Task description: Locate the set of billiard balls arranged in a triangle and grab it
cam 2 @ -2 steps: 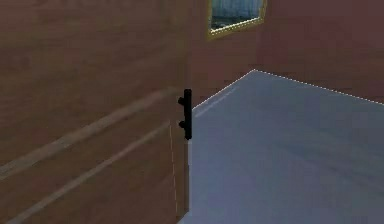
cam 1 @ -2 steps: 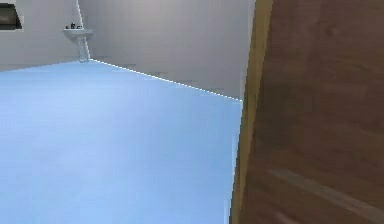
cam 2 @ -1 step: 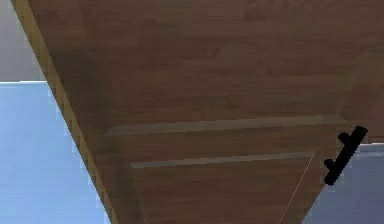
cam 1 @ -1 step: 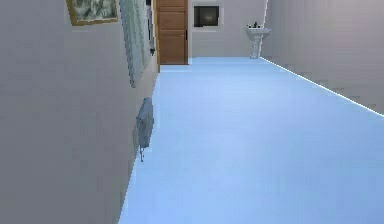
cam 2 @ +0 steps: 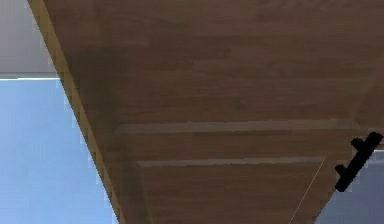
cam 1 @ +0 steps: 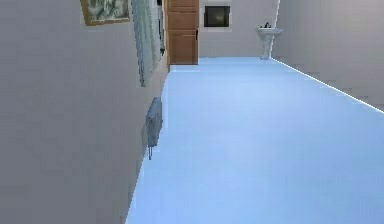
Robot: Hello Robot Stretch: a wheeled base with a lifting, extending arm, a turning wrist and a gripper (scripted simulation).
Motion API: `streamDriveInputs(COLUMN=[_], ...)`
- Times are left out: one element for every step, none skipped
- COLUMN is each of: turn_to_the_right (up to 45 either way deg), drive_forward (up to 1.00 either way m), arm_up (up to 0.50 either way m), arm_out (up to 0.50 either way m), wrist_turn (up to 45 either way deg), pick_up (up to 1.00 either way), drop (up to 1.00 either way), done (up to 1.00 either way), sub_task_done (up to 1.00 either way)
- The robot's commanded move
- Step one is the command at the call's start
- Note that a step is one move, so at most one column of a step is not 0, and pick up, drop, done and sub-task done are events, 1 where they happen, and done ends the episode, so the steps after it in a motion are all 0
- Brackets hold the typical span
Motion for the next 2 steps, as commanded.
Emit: streamDriveInputs(turn_to_the_right=[45.0, 45.0], drive_forward=[0.00, 0.00], arm_up=[0.00, 0.00], arm_out=[0.00, 0.00], wrist_turn=[0.0, 0.0], pick_up=[0.00, 0.00], drop=[0.00, 0.00], done=[0.00, 0.00], sub_task_done=[0.00, 0.00])
